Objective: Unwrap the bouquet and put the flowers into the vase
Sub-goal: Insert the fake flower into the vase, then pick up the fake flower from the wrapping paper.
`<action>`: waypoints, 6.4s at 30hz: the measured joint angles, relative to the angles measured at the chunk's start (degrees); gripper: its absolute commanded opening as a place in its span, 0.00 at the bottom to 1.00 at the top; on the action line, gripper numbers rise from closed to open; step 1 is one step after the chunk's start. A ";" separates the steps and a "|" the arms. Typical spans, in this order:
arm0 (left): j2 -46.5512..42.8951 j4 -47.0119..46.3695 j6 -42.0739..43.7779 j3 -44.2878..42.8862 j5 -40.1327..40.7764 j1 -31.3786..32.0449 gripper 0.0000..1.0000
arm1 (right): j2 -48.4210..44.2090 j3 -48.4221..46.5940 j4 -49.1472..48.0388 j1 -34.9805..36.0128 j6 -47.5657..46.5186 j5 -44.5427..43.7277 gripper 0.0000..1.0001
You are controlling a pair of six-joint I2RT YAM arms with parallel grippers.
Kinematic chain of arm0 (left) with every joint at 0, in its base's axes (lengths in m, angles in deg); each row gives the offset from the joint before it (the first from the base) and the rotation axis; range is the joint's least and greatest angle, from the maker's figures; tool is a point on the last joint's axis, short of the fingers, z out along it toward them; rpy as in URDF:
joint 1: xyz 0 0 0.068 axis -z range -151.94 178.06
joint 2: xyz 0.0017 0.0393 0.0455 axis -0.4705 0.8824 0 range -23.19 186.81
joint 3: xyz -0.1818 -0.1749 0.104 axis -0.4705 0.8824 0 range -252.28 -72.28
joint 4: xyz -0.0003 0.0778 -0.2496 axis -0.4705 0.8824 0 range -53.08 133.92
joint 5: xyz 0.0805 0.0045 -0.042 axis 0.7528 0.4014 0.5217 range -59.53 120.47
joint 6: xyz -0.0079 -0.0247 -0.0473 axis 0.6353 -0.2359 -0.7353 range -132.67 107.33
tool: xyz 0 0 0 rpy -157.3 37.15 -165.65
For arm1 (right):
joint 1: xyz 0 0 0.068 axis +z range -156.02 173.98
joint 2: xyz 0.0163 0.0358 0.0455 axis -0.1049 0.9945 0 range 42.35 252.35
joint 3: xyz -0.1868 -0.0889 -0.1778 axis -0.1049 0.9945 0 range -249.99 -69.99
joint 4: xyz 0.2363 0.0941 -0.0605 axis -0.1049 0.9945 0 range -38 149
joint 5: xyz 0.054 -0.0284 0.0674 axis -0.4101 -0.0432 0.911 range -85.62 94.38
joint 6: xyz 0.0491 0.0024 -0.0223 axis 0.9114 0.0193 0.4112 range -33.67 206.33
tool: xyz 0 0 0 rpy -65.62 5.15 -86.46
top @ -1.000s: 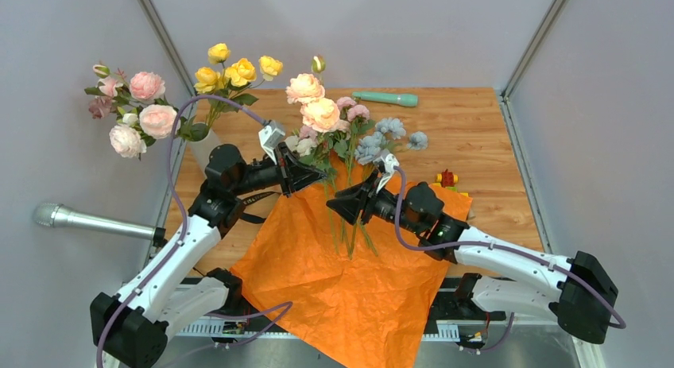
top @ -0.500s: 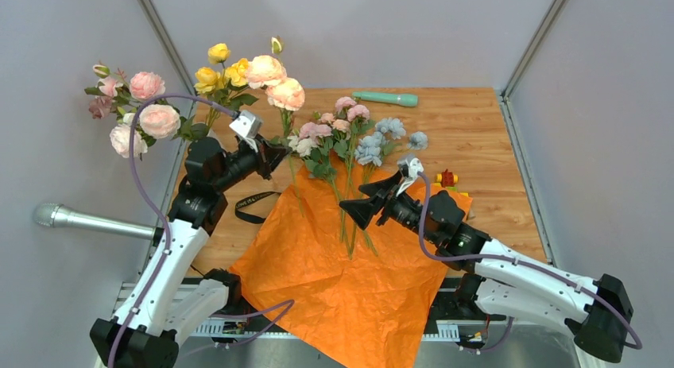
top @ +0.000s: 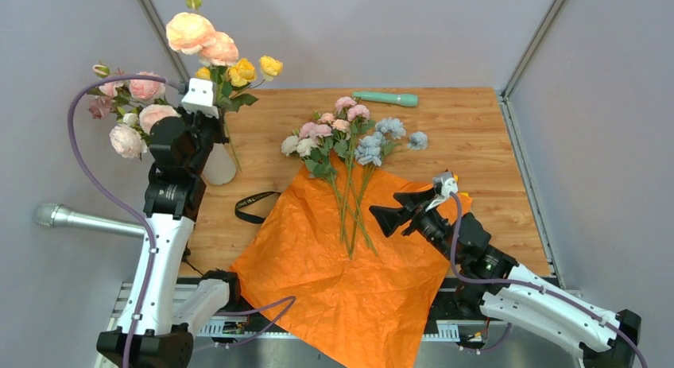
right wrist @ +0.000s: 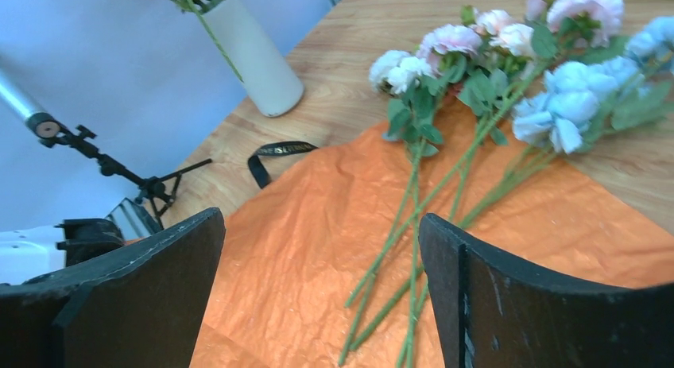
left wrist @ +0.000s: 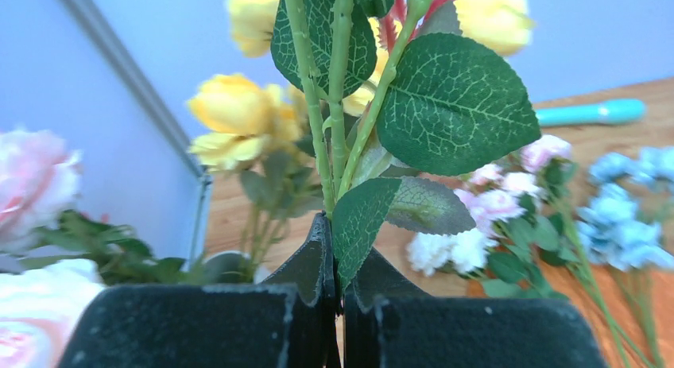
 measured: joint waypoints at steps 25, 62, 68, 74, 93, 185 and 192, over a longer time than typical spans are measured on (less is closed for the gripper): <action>9.66 -4.74 4.33 -15.50 11.74 -5.27 0.00 | -7.63 5.01 7.48 -0.42 0.00 -6.27 0.98; 10.27 -17.70 8.98 6.40 14.51 -5.31 0.00 | -6.91 7.21 5.73 -0.42 1.09 -3.54 0.98; 10.27 -19.04 8.96 9.18 15.69 -5.31 0.00 | -6.95 7.96 5.70 -0.42 1.73 -3.41 0.98; 10.45 -19.30 8.94 10.64 16.39 -5.31 0.06 | -7.58 8.50 5.68 -0.42 2.23 -3.15 0.98; 13.18 -18.78 8.37 11.67 17.88 -5.33 0.22 | -8.28 8.79 5.68 -0.42 2.99 -2.97 0.98; -4.39 13.35 -9.94 18.18 -14.14 7.63 0.97 | 68.54 -32.33 14.60 -8.04 16.83 0.79 0.41; -4.39 13.38 -9.94 18.18 -14.14 8.26 0.97 | 70.58 -34.25 14.45 -8.50 16.96 1.01 0.36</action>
